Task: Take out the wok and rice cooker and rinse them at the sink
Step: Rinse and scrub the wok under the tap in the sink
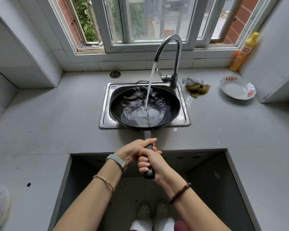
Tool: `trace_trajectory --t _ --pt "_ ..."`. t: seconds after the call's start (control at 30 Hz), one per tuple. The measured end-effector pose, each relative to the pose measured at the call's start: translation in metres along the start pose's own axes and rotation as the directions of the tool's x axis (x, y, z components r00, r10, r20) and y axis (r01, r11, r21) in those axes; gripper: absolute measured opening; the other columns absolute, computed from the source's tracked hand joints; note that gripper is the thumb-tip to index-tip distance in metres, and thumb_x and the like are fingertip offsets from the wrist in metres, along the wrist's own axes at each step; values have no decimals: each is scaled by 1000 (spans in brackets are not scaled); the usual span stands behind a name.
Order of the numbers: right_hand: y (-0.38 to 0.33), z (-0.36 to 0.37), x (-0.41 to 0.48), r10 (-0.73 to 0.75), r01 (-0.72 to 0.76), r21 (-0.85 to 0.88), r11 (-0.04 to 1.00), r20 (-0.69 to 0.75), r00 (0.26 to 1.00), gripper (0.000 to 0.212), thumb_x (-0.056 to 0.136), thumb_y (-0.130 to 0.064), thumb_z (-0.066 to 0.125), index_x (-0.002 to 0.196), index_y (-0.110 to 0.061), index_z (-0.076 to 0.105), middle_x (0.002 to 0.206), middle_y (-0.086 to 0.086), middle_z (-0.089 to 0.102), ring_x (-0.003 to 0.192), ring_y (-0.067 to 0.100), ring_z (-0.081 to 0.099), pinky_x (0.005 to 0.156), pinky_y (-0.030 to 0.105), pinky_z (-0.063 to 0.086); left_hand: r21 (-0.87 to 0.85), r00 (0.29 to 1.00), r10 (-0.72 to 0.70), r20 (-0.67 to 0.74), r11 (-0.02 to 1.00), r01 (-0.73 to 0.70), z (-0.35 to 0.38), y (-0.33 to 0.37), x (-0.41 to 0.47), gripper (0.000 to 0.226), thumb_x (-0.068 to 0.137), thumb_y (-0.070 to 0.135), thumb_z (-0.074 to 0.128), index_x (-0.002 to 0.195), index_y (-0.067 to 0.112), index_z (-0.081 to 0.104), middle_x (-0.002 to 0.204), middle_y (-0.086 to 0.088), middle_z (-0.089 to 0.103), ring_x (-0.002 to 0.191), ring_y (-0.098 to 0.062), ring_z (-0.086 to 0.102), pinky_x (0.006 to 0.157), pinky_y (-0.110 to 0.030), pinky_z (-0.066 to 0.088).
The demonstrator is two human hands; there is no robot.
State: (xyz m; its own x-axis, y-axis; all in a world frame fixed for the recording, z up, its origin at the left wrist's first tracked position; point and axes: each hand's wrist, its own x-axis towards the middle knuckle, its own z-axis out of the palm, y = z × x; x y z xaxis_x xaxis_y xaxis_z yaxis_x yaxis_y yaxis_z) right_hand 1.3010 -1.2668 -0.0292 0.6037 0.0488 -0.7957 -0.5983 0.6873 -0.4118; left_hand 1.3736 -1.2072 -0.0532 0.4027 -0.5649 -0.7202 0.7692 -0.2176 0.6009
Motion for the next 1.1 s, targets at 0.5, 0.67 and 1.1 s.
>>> trace_trajectory --t 0.5,0.67,1.1 --pt "-5 -9 11 -186 139 -361 922 -98 978 18 85 2 45 89 -14 36 47 1 33 32 10 31 35 16 29 -114 995 80 59 991 -73 6 -2 14 32 97 28 52 68 15 47 59 2 53 79 -13 71 88 -30 50" --pt "-7 -15 17 -173 122 -371 920 -108 979 22 83 0 46 93 -16 35 44 -1 34 31 10 31 35 17 29 -137 989 118 85 985 -106 9 -4 18 28 98 24 50 72 14 46 55 4 51 74 -13 69 108 -42 41" --pt "-16 -34 11 -56 58 -44 997 35 998 40 92 1 38 56 -16 28 45 -2 22 27 6 23 29 13 21 120 986 163 -44 980 -157 22 -2 30 34 97 19 55 65 7 52 56 -3 59 72 -22 72 65 -25 56"
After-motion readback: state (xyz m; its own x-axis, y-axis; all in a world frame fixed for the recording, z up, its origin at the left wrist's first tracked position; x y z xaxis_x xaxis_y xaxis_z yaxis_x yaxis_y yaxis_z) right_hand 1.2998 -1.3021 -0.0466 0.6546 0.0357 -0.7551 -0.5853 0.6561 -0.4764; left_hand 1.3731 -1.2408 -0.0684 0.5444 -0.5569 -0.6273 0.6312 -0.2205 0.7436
